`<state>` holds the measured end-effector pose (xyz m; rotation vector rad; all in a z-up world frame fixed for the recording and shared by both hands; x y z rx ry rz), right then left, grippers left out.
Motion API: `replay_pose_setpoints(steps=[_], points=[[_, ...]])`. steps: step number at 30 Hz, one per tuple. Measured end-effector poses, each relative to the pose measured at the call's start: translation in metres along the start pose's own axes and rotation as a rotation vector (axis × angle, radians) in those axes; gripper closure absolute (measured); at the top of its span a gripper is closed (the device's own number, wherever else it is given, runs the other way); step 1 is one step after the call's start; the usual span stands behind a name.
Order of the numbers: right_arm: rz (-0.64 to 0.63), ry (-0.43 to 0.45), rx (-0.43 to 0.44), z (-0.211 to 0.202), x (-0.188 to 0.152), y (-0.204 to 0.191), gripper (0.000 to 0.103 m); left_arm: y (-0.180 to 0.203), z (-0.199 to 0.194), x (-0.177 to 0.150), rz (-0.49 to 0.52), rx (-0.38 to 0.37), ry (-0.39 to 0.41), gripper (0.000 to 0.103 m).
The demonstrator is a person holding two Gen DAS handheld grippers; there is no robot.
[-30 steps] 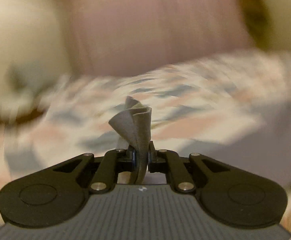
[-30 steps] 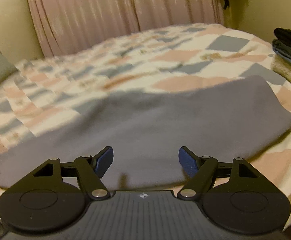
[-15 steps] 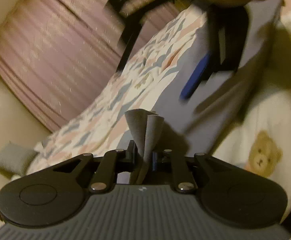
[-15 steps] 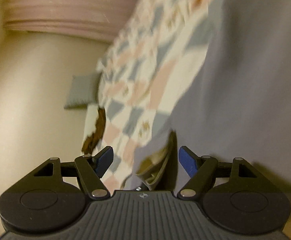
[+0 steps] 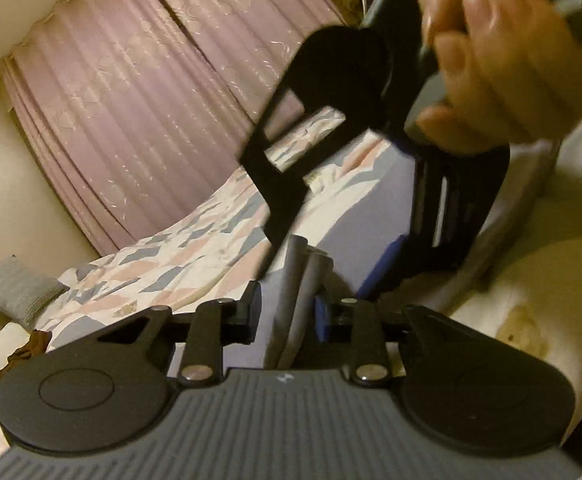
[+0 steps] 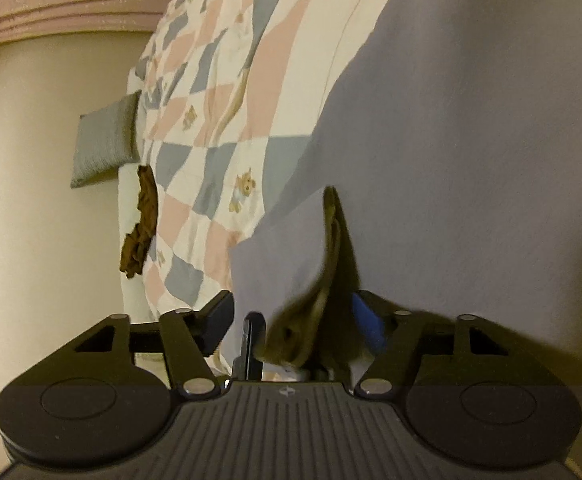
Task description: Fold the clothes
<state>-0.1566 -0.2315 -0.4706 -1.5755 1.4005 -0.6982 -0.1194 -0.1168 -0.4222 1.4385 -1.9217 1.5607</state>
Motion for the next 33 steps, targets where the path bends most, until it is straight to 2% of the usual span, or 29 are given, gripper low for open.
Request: replay_pose_setpoints(steps=[1,2,4,5,6,8,13,15,19,22,26,28,30,33], points=[[-0.004,-0.004,-0.005,0.003,-0.003,-0.001,0.039,-0.001,-0.002,0.001,-0.003,-0.001,0.001,0.078],[-0.006,-0.005,-0.012,0.007,-0.005,-0.001,0.047,-0.001,-0.004,0.001,0.005,0.007,-0.005,0.081],[-0.013,0.006,-0.017,0.012,-0.004,-0.003,0.069,0.001,-0.014,-0.003,0.02,0.005,-0.019,0.081],[-0.021,0.003,-0.015,0.016,-0.005,-0.003,0.086,0.002,-0.021,-0.004,0.023,0.003,-0.024,0.079],[-0.03,0.0,-0.021,0.019,-0.005,-0.003,0.094,0.0,-0.028,-0.004,0.008,-0.004,-0.028,0.077],[-0.051,-0.003,-0.031,0.023,-0.005,-0.002,0.096,-0.005,-0.042,-0.003,-0.036,-0.025,-0.036,0.073],[-0.193,0.117,-0.06,-0.024,0.008,-0.008,0.097,-0.021,-0.068,0.005,-0.186,-0.088,-0.055,0.073],[-0.257,0.176,-0.096,-0.064,0.019,-0.006,0.097,-0.025,-0.071,0.017,-0.252,-0.145,-0.044,0.073],[-0.327,0.304,-0.217,-0.167,0.042,0.019,0.097,-0.014,-0.066,0.046,-0.297,-0.259,-0.033,0.073],[-0.314,0.392,-0.319,-0.252,0.053,0.051,0.097,0.002,-0.041,0.068,-0.27,-0.318,-0.066,0.073],[-0.27,0.457,-0.389,-0.322,0.056,0.089,0.099,0.043,-0.008,0.09,-0.229,-0.423,-0.11,0.073],[-0.238,0.478,-0.395,-0.345,0.056,0.107,0.099,0.064,0.008,0.095,-0.184,-0.457,-0.139,0.073],[-0.227,0.493,-0.407,-0.36,0.057,0.122,0.099,0.078,0.026,0.093,-0.146,-0.458,-0.19,0.073],[-0.24,0.514,-0.424,-0.374,0.059,0.135,0.1,0.085,0.031,0.101,-0.141,-0.467,-0.183,0.073]])
Point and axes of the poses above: each gripper's, at about its wrist camera, not at the fingertips, and z roughly the way its jaws point, y to its right, x to its top, the point moved 10 cm from there along z, roughly the way its jaws point, and after that the axes turned 6 degrees about -y, right-handed, at the moved point
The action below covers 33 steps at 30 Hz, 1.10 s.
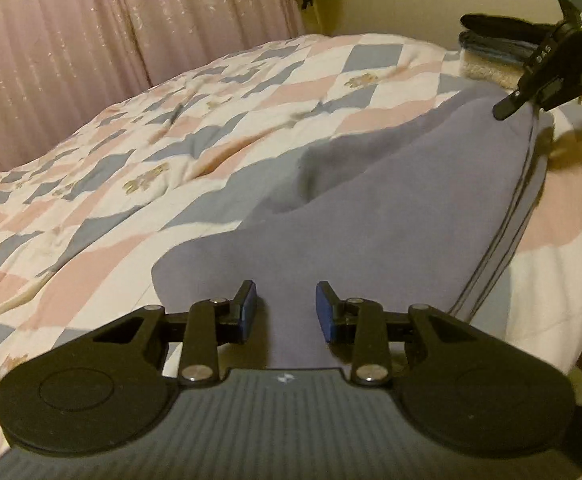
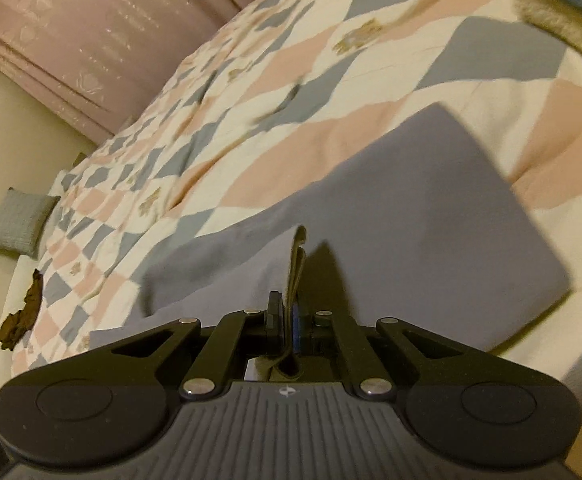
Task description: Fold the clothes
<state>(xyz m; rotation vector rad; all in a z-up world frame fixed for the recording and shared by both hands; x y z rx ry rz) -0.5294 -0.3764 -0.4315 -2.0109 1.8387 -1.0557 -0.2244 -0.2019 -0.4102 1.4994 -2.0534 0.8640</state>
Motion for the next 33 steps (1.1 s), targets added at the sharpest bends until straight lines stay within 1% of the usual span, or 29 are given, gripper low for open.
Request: replay_pose_setpoints(steps=[2,5,11,17,21,24,27,28,29,30,32,33], points=[[-0.02,0.019,-0.001,-0.006,0.005,0.008,0.1,0.003,0.003,0.004,0.01,0.002,0.001,0.073],[-0.061,0.056,-0.032,-0.013,0.015,0.013,0.1,0.007,0.009,0.009,0.023,0.005,-0.002,0.073],[-0.078,0.095,-0.075,-0.024,0.033,0.034,0.1,0.012,0.02,0.012,0.034,0.012,-0.02,0.073],[-0.145,0.132,-0.122,-0.036,0.042,0.038,0.101,0.014,0.024,0.016,0.057,0.026,-0.019,0.073],[-0.133,0.164,-0.167,-0.043,0.048,0.056,0.101,0.012,0.027,0.015,0.065,0.034,-0.027,0.073],[-0.136,0.163,-0.161,-0.039,0.044,0.061,0.101,0.008,0.03,0.011,0.062,0.043,-0.04,0.073],[-0.171,0.164,-0.162,-0.034,0.037,0.058,0.099,0.005,0.032,0.008,0.054,0.053,-0.051,0.073],[-0.168,0.145,-0.151,-0.028,0.035,0.059,0.097,0.004,0.032,0.008,0.053,0.054,-0.051,0.073],[-0.151,0.122,-0.14,-0.023,0.033,0.062,0.085,0.004,0.032,0.008,0.053,0.055,-0.051,0.073],[-0.133,0.105,-0.123,-0.018,0.032,0.064,0.08,0.004,0.033,0.008,0.057,0.057,-0.052,0.073],[-0.096,0.134,-0.028,-0.022,0.039,0.063,0.078,0.004,0.034,0.008,0.066,0.065,-0.056,0.072],[-0.072,0.161,-0.007,-0.026,0.047,0.064,0.078,0.004,0.034,0.008,0.071,0.071,-0.057,0.071]])
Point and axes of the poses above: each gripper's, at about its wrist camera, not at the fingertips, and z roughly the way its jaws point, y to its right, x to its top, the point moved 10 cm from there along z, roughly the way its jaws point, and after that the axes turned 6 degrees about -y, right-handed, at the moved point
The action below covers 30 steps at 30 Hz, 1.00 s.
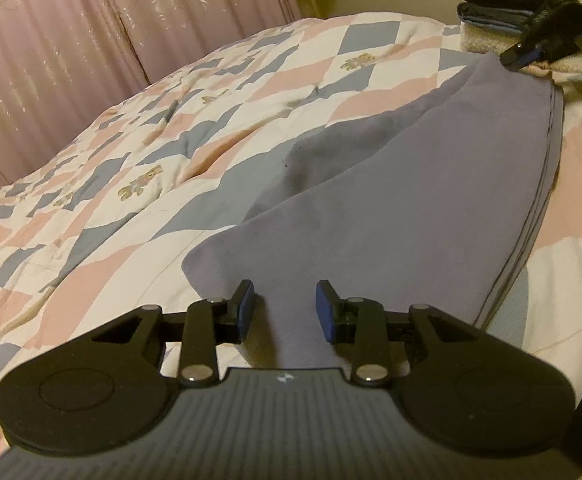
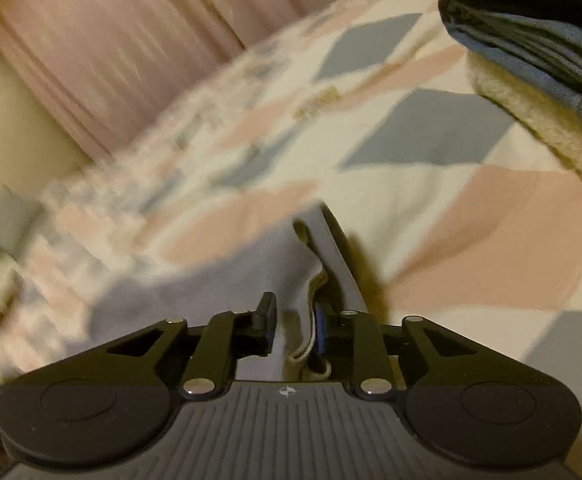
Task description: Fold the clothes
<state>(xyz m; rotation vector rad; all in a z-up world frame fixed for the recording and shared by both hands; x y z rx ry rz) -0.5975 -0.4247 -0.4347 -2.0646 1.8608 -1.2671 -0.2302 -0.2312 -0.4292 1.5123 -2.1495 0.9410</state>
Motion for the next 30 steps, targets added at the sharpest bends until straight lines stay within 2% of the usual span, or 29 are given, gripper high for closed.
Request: replay_pose_setpoints(steps=[1,4,5,6,8,11,13,14,15,17,18,20,22,23,25,27,28,30], points=[[0.019,0.026,0.0,-0.002,0.008,0.003,0.079,-0.002,-0.001,0.001,-0.001,0.011,0.001,0.071],[-0.046,0.078,-0.307,-0.006,0.026,0.02,0.078,-0.012,-0.012,0.013,-0.038,0.007,0.045,0.073],[-0.091,0.119,-0.378,-0.012,0.03,0.017,0.078,-0.014,-0.014,0.02,-0.048,-0.01,0.063,0.075],[-0.137,0.16,-0.375,-0.018,0.03,0.003,0.078,-0.014,-0.014,0.027,-0.05,-0.025,0.075,0.078],[-0.23,0.187,-0.263,-0.02,0.021,-0.038,0.078,-0.007,-0.006,0.048,-0.023,-0.05,0.089,0.084],[-0.438,0.116,-0.203,0.009,-0.007,-0.094,0.079,0.014,0.02,0.076,0.052,-0.098,0.099,0.084],[-0.51,0.065,-0.216,0.038,-0.017,-0.108,0.079,0.02,0.052,0.085,0.089,-0.096,0.071,0.084],[-0.501,0.037,-0.221,0.054,-0.017,-0.107,0.079,0.017,0.072,0.083,0.088,-0.081,0.038,0.085],[-0.492,0.009,-0.232,0.07,-0.017,-0.105,0.079,0.012,0.089,0.08,0.069,-0.069,0.006,0.085],[-0.449,-0.039,-0.325,0.096,-0.011,-0.08,0.08,-0.003,0.106,0.078,-0.026,-0.108,-0.013,0.083],[-0.419,-0.058,-0.369,0.105,-0.007,-0.067,0.085,-0.011,0.104,0.079,-0.069,-0.125,-0.004,0.083],[-0.334,-0.046,-0.344,0.106,0.0,-0.054,0.091,-0.027,0.092,0.081,-0.11,-0.102,0.03,0.083],[-0.282,0.018,-0.311,0.093,0.009,-0.055,0.088,-0.037,0.072,0.081,-0.146,-0.089,0.064,0.084],[-0.283,0.053,-0.301,0.086,0.012,-0.059,0.083,-0.041,0.059,0.079,-0.165,-0.091,0.084,0.084],[-0.283,0.102,-0.271,0.069,0.01,-0.071,0.08,-0.043,0.025,0.065,-0.19,-0.1,0.121,0.084],[-0.263,0.146,-0.213,0.049,-0.002,-0.079,0.078,-0.034,-0.003,0.044,-0.192,-0.142,0.143,0.084],[-0.266,0.159,-0.183,0.038,-0.012,-0.085,0.078,-0.025,-0.012,0.031,-0.174,-0.158,0.136,0.083],[-0.303,0.165,-0.165,0.023,-0.036,-0.092,0.078,-0.011,-0.011,0.004,-0.115,-0.115,0.069,0.082]])
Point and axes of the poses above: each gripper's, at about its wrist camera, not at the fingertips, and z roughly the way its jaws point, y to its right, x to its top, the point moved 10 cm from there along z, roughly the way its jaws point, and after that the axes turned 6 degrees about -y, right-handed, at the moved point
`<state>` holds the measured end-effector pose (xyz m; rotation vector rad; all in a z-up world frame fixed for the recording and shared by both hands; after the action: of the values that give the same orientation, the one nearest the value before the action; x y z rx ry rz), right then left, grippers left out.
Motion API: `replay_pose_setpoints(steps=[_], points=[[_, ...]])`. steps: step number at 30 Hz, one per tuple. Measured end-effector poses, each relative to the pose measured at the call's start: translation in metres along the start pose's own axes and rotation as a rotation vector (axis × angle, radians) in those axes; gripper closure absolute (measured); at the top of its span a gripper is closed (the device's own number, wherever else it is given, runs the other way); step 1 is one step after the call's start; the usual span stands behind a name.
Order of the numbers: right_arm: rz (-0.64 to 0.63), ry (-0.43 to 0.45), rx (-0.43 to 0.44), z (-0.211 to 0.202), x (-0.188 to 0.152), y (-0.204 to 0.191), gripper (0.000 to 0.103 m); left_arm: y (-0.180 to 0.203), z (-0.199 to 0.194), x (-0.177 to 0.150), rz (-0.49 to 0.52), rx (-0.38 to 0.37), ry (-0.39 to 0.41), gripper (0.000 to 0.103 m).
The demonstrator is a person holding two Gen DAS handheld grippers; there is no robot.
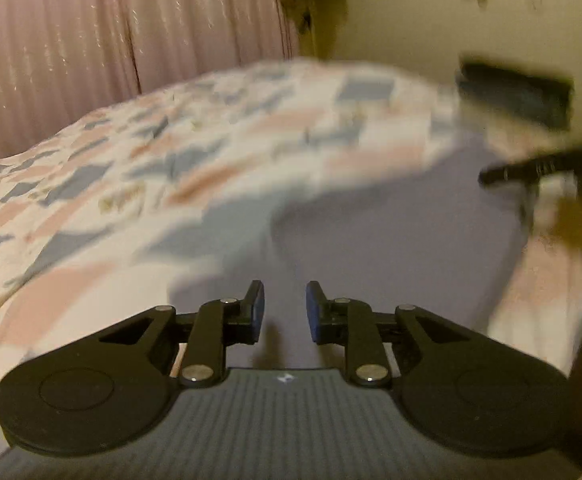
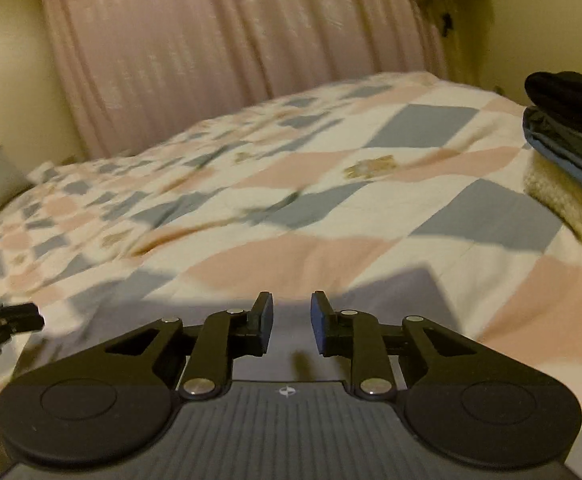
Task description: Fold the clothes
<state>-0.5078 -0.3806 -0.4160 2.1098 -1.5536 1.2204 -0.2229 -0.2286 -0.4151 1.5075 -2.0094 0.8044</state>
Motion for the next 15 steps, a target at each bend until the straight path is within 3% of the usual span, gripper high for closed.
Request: replay_pose_setpoints(steps=[2,4,5,7,8,11,13,15], points=[[-0.065,-0.043,-0.047,-0.001,-0.022,-0.001,0.077,-0.003,0.006,-0.026,0.003,0.078,-0.088,0.082],[-0.079,-0.097,-0.15,0.005,-0.041,0.018,0.08,-0.007,-0.008,-0.027,-0.058,0.088,-0.079,0.082],[-0.073,-0.12,-0.194,0.007,-0.049,0.028,0.092,-0.009,-0.016,-0.025,-0.086,0.096,-0.071,0.082],[0.08,-0.102,-0.196,-0.009,-0.043,0.043,0.097,-0.008,-0.031,-0.018,-0.116,0.109,-0.043,0.083],[0.108,-0.074,-0.207,-0.02,-0.038,0.045,0.094,-0.004,-0.036,-0.015,-0.116,0.098,-0.028,0.083],[0.123,0.002,-0.204,-0.043,-0.026,0.034,0.072,0.009,-0.035,-0.016,-0.118,0.09,-0.05,0.082],[0.093,0.008,-0.155,-0.044,-0.028,0.016,0.07,0.009,-0.021,-0.031,-0.152,0.122,-0.123,0.08],[0.12,-0.043,-0.127,-0.031,-0.041,0.011,0.068,0.005,-0.015,-0.042,-0.223,0.152,-0.171,0.077]])
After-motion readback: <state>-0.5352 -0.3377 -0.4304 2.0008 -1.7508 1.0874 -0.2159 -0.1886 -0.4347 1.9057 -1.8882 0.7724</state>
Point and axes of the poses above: each gripper's, at about its wrist camera, not at the fingertips, and z roughly the way its jaws point, y to its right, x to its top, the point moved 10 cm from there along z, roughly the way its jaws point, and after that the axes turned 6 degrees about -y, right-handed, at the moved point
